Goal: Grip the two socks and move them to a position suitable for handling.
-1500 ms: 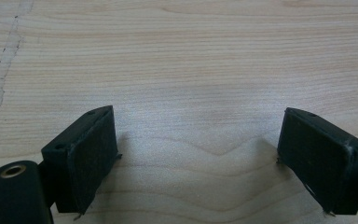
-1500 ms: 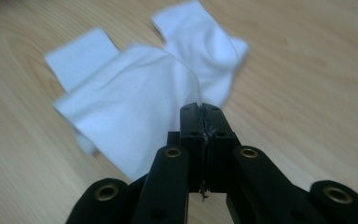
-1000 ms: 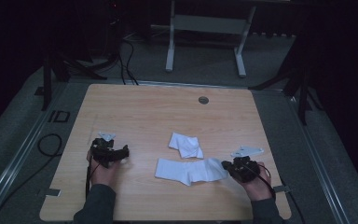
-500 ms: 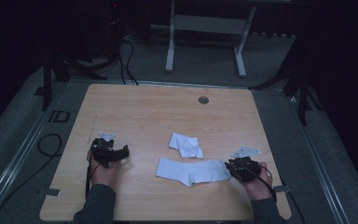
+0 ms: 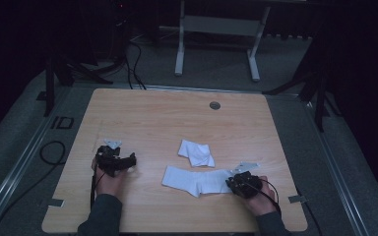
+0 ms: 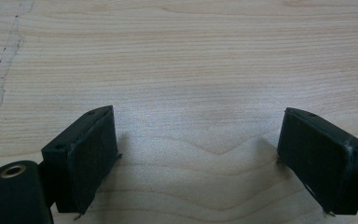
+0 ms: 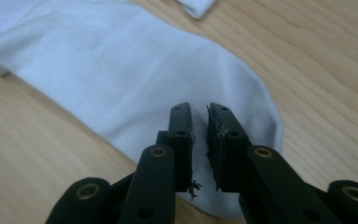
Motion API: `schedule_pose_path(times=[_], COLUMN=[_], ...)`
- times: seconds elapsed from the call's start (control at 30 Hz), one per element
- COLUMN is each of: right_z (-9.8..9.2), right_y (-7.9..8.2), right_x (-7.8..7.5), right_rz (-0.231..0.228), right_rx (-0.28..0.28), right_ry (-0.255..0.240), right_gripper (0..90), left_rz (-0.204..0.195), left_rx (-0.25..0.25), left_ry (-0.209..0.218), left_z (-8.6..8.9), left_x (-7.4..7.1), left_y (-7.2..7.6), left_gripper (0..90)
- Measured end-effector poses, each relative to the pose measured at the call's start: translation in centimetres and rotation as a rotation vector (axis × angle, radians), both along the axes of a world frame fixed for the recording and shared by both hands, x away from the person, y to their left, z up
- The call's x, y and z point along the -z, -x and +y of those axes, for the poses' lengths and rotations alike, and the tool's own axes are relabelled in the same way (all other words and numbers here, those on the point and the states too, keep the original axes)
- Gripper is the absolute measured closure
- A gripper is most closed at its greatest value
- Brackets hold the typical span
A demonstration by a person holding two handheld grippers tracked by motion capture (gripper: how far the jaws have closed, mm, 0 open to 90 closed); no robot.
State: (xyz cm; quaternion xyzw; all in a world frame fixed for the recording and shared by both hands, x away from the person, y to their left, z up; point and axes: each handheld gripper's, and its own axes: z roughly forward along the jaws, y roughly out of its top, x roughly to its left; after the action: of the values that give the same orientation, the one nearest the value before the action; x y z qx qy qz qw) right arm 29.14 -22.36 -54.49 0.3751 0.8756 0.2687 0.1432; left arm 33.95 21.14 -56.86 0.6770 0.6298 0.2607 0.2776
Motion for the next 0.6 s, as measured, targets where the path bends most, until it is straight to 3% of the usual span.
schedule_pose_path(times=[0.6], right_z=[2.3], right_y=[1.3], right_x=[-0.3], right_rz=[0.029], right_rx=[-0.105], right_ry=[-0.029], right_gripper=[75.2], left_rz=[0.001], left_rx=[0.000], left_ry=[0.000], left_z=[0.0], left_x=[0.0], left_y=[0.0], left_gripper=[11.8])
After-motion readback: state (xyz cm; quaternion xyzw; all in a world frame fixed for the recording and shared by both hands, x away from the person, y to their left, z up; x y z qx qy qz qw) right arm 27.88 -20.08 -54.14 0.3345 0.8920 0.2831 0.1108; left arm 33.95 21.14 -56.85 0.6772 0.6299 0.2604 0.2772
